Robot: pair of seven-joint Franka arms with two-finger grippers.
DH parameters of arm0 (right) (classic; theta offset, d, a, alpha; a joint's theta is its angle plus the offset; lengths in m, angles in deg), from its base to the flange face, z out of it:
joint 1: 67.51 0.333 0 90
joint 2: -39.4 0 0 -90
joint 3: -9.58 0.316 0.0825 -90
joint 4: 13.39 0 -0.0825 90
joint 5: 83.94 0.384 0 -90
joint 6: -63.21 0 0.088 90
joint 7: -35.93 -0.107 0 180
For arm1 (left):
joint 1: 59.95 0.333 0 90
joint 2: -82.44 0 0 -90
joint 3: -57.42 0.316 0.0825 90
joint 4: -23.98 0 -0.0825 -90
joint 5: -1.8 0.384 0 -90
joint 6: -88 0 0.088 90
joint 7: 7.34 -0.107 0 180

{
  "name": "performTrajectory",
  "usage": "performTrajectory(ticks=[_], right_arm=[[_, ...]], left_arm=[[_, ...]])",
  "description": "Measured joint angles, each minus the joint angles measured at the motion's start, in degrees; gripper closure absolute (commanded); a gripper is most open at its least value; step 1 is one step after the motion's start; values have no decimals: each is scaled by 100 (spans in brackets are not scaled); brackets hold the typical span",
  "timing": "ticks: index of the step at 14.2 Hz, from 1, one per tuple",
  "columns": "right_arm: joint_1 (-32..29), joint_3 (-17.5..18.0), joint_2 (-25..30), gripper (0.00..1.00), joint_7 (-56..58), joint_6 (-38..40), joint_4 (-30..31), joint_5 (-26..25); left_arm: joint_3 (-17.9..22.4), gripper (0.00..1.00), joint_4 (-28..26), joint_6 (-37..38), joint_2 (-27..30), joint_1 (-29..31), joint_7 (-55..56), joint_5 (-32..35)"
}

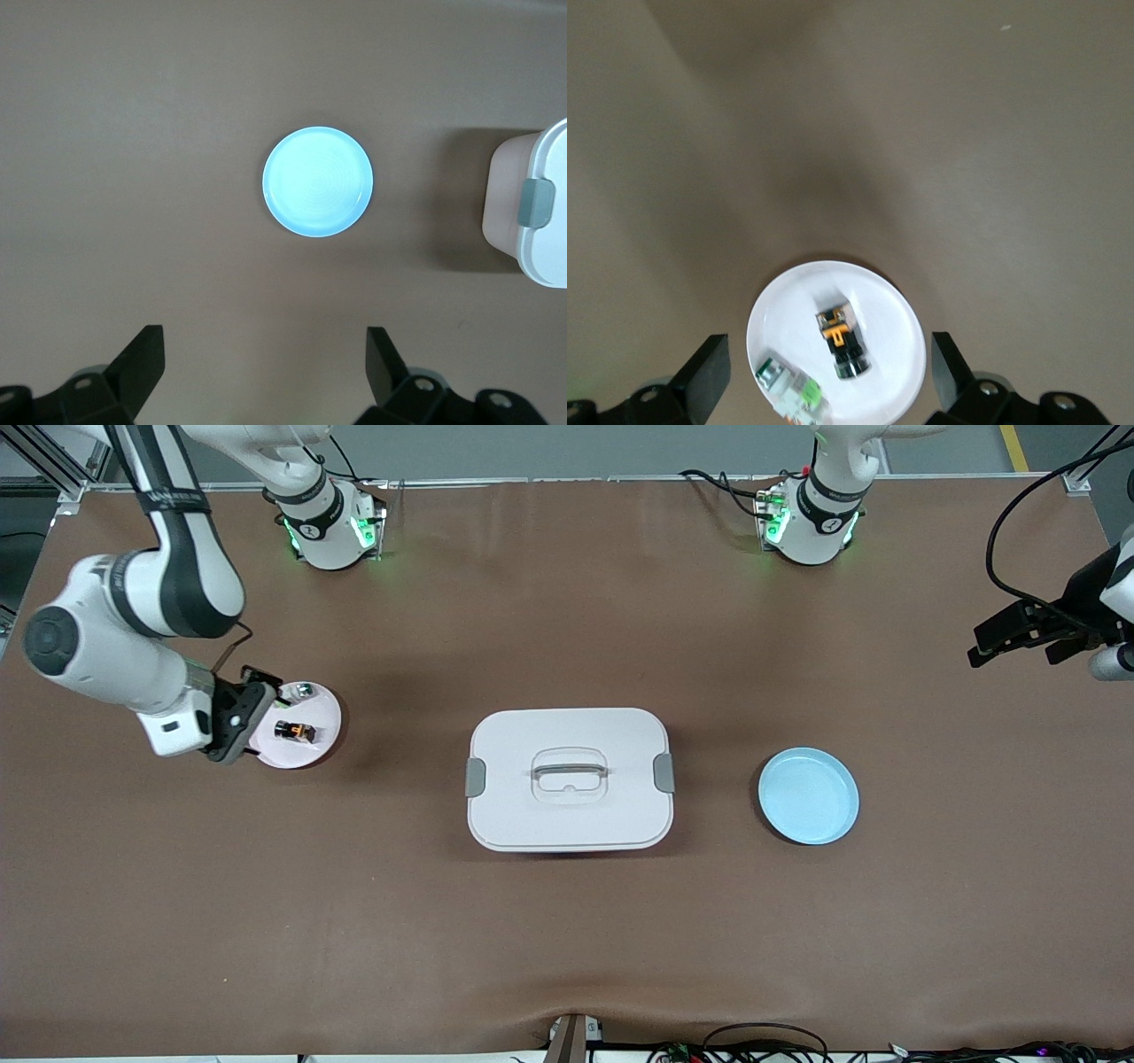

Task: Transfer orange switch to right arm and place
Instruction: 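Open the right gripper and raise it away from the plate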

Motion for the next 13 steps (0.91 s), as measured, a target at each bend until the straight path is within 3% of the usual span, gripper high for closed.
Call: performTrajectory(ticks=[7, 10, 13], right_arm=[[-28, -26, -61, 0, -1615, 1043, -1505, -887], [-99, -52, -189, 0, -2778, 1696, -2359, -1008], [-317, -78, -245, 0, -3715, 1762, -2719, -1018]], left_arm=[[-1, 0, 0, 3, -22, -1, 0, 0], [-2, 0, 0, 4, -23, -1, 0, 0], [-2, 0, 0, 4, -23, -2, 0, 0]])
